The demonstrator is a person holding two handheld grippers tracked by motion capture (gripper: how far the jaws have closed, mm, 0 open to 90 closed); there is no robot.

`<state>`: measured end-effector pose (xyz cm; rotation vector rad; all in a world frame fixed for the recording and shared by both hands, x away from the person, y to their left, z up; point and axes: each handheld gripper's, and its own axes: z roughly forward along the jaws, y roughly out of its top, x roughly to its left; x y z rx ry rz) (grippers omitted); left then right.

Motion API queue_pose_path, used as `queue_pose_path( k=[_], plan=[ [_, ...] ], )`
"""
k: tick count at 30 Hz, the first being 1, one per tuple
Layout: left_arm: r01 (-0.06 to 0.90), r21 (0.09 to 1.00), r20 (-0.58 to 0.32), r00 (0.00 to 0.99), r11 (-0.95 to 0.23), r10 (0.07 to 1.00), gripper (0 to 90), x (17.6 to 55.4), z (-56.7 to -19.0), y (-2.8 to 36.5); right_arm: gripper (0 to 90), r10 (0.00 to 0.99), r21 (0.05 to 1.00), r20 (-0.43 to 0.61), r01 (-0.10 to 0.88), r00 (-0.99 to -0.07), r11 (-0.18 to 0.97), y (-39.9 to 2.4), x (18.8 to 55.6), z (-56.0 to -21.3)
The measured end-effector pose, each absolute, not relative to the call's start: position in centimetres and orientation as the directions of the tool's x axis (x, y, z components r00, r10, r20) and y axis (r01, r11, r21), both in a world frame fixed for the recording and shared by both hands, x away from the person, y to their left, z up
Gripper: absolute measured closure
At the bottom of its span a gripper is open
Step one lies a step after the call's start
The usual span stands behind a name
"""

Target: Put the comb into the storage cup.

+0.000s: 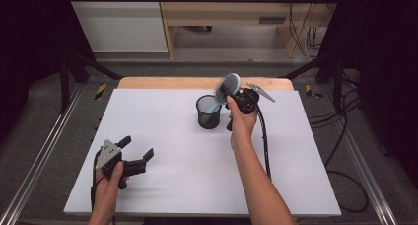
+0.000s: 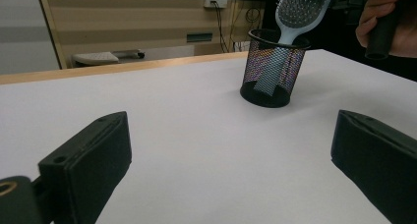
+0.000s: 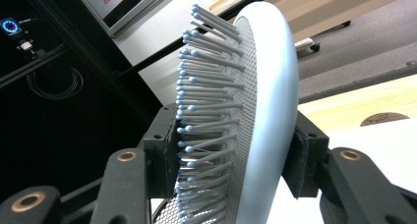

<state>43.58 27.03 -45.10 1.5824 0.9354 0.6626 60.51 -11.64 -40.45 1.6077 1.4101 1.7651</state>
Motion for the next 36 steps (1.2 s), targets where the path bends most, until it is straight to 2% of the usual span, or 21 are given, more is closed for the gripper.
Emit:
queue_pose_path(
  k=[16, 36],
  plan=[
    [0.218, 0.974, -0.066, 0.520, -0.057, 0.852, 2.0, 43.61, -45.09, 27.25, 43.8, 0.785, 0.826, 0.542, 0.360, -0.299, -0.433, -11.79, 60.60, -40.46],
    [0.218, 0.974, -0.064, 0.524, -0.060, 0.850, 2.0, 43.61, -45.10, 27.15, 34.1, 0.784, 0.822, 0.545, 0.372, -0.297, -0.431, -11.77, 60.68, -40.51]
  ],
)
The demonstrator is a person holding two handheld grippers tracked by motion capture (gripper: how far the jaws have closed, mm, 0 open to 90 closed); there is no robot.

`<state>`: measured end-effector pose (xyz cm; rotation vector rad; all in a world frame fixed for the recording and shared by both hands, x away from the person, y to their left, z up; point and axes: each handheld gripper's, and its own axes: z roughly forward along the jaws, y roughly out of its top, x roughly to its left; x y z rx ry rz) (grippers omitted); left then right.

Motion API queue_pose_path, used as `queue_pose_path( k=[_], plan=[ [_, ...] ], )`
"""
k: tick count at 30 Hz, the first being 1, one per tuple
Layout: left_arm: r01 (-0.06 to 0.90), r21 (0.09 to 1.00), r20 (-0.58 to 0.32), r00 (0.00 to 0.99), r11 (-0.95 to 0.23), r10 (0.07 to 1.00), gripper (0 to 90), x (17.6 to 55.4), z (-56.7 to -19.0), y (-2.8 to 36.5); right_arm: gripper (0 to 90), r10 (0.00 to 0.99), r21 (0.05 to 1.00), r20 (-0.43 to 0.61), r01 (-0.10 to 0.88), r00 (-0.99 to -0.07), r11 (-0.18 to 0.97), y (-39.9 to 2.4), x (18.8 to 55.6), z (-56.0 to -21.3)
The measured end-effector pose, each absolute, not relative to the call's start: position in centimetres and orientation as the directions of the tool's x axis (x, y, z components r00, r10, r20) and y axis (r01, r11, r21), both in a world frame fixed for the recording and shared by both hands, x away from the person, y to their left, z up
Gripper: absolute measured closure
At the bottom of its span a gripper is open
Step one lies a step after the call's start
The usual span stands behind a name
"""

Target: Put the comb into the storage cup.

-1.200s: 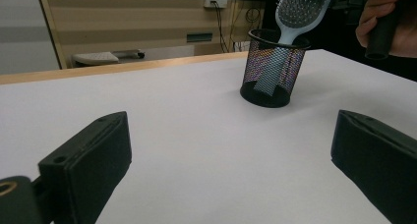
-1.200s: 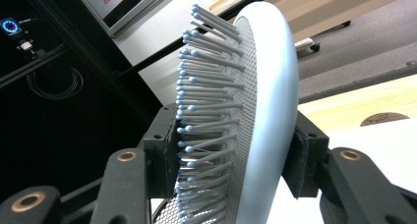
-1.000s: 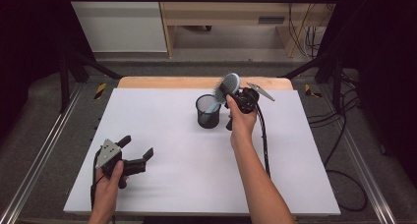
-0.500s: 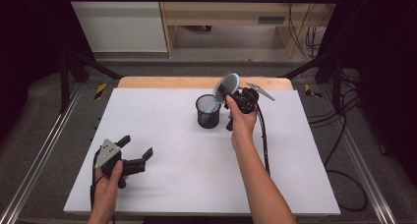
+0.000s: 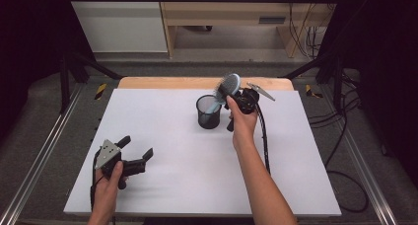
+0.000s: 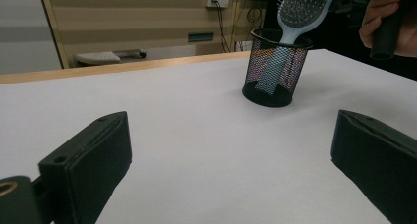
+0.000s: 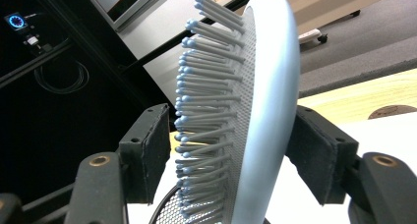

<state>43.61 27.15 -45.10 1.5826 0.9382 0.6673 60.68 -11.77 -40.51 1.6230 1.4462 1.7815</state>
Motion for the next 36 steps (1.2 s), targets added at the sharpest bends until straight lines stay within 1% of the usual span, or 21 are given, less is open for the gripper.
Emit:
queue_pose_path(
  k=[10, 15, 20, 30, 36],
  plan=[
    [0.217, 0.974, -0.065, 0.522, -0.059, 0.850, 2.0, 43.6, -45.1, 27.2, 26.7, 0.793, 0.827, 0.535, 0.372, -0.291, -0.422, -11.7, 60.7, -40.5],
    [0.217, 0.974, -0.065, 0.522, -0.059, 0.850, 2.0, 43.6, -45.1, 27.2, 16.5, 0.810, 0.836, 0.518, 0.364, -0.275, -0.411, -11.7, 60.7, -40.4],
    [0.217, 0.974, -0.065, 0.522, -0.059, 0.851, 2.0, 43.6, -45.1, 27.2, 10.1, 0.821, 0.842, 0.505, 0.358, -0.265, -0.403, -11.6, 60.5, -40.2],
    [0.216, 0.975, -0.063, 0.522, -0.061, 0.851, 2.0, 43.6, -45.1, 27.2, 5.5, 0.842, 0.865, 0.464, 0.347, -0.275, -0.363, -11.6, 60.0, -39.7],
    [0.214, 0.975, -0.059, 0.515, -0.062, 0.855, 2.0, 43.6, -45.1, 27.3, 3.5, 0.857, 0.884, 0.423, 0.340, -0.295, -0.320, -11.6, 59.4, -39.3]
  ],
)
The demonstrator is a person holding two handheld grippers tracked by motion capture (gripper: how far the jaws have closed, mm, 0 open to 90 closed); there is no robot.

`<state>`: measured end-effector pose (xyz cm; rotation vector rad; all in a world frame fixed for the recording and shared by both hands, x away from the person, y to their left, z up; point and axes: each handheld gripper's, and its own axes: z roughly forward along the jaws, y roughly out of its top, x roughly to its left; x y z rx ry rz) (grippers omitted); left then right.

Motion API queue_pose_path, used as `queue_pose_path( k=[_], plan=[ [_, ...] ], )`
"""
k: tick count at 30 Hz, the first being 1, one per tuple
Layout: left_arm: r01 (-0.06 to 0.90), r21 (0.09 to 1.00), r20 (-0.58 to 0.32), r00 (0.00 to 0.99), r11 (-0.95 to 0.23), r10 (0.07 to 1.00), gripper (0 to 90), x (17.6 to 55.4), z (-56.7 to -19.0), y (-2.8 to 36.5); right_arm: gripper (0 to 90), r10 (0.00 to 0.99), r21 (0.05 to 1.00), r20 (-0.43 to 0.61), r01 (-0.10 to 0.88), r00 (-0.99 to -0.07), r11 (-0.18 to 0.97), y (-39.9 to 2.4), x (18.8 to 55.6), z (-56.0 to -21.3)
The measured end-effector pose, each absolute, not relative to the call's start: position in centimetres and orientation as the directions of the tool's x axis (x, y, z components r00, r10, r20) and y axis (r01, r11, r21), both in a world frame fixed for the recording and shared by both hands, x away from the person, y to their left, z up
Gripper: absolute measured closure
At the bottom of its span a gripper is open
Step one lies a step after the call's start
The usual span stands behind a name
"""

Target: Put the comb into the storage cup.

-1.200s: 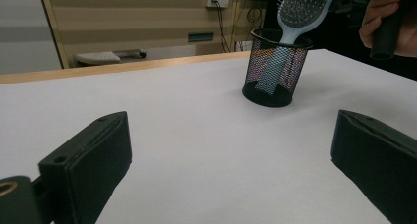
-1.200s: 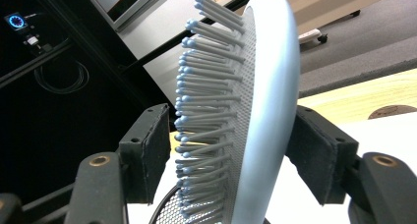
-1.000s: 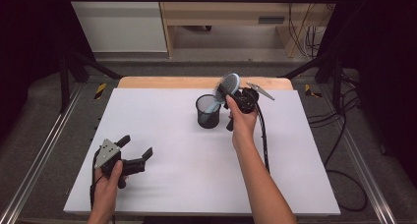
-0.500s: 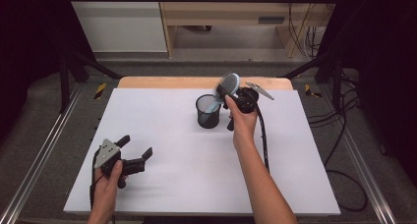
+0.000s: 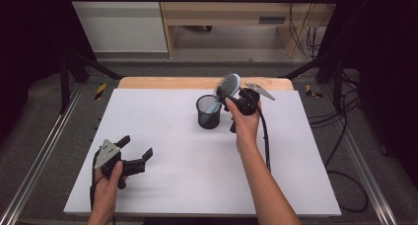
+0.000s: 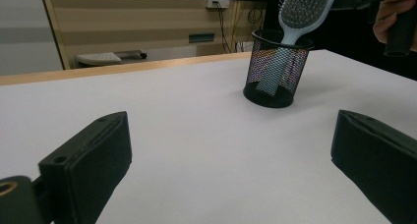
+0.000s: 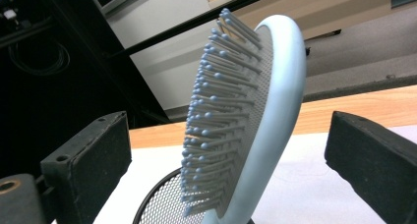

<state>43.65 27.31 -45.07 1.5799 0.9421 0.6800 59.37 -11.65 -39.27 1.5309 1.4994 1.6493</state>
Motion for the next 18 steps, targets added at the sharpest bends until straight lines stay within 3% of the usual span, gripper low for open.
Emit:
queue_pose_path(
  k=[18],
  plan=[
    [0.213, 0.975, -0.057, 0.512, -0.062, 0.857, 2.0, 43.7, -45.0, 27.4, 3.1, 0.893, 0.943, 0.275, 0.279, -0.357, -0.179, -12.4, 56.4, -36.9]
  ],
)
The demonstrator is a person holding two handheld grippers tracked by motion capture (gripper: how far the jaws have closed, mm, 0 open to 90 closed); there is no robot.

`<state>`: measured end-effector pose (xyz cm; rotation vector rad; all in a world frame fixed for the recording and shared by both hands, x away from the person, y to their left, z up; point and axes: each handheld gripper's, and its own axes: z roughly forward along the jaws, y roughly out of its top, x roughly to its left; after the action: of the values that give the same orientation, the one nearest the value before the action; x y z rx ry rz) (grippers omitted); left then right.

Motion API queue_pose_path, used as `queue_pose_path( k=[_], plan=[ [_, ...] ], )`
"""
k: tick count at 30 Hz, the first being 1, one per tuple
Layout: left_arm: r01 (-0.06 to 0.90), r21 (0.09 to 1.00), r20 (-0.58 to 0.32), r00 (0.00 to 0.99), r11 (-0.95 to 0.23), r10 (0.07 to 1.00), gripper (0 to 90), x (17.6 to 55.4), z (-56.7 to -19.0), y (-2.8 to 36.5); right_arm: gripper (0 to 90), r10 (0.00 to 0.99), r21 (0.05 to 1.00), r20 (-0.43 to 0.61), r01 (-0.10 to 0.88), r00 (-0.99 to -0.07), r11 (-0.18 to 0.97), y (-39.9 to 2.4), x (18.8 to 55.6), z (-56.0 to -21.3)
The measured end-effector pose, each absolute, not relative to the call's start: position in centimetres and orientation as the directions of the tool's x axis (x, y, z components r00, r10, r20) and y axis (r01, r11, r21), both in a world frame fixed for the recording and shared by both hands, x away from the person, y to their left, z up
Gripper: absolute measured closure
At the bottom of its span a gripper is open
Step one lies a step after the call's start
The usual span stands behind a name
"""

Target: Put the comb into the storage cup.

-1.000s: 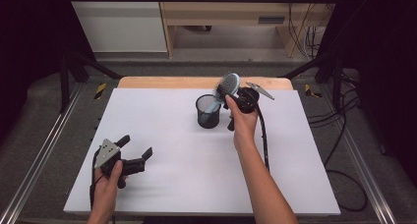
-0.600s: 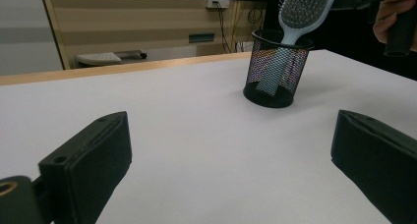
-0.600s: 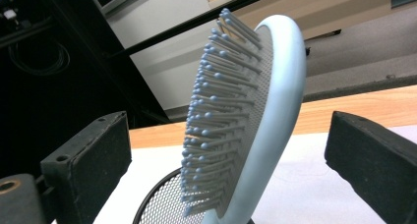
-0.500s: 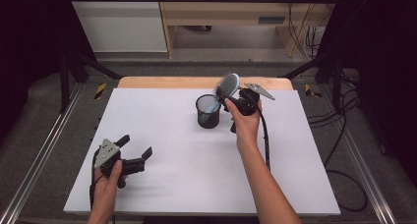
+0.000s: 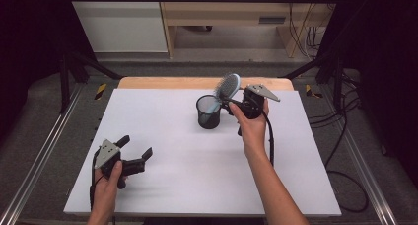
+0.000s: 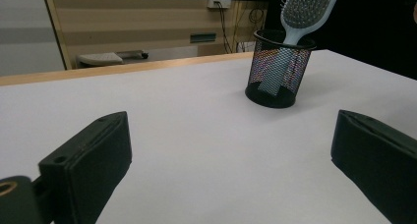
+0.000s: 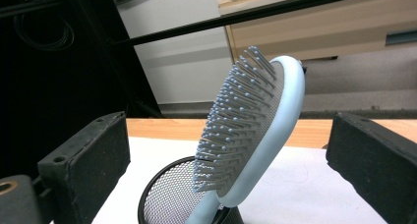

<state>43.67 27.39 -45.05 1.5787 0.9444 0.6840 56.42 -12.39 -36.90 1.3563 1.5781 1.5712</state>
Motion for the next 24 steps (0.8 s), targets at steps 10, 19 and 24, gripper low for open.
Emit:
queue_pose_path(
  k=[10, 19, 24],
  plan=[
    [0.213, 0.975, -0.057, 0.503, -0.059, 0.862, 2.0, 43.7, -45.0, 27.6, 2.6, 0.883, 0.964, 0.185, 0.254, -0.432, -0.078, -13.2, 54.9, -36.5],
    [0.214, 0.975, -0.060, 0.490, -0.053, 0.870, 1.9, 43.6, -45.0, 28.0, 4.9, 0.873, 0.968, 0.137, 0.250, -0.468, -0.018, -13.8, 53.8, -36.2],
    [0.210, 0.976, -0.050, 0.477, -0.059, 0.878, 1.9, 43.7, -44.9, 28.3, 6.3, 0.848, 0.972, 0.131, 0.236, -0.513, -0.007, -14.3, 53.2, -36.0]
  ],
)
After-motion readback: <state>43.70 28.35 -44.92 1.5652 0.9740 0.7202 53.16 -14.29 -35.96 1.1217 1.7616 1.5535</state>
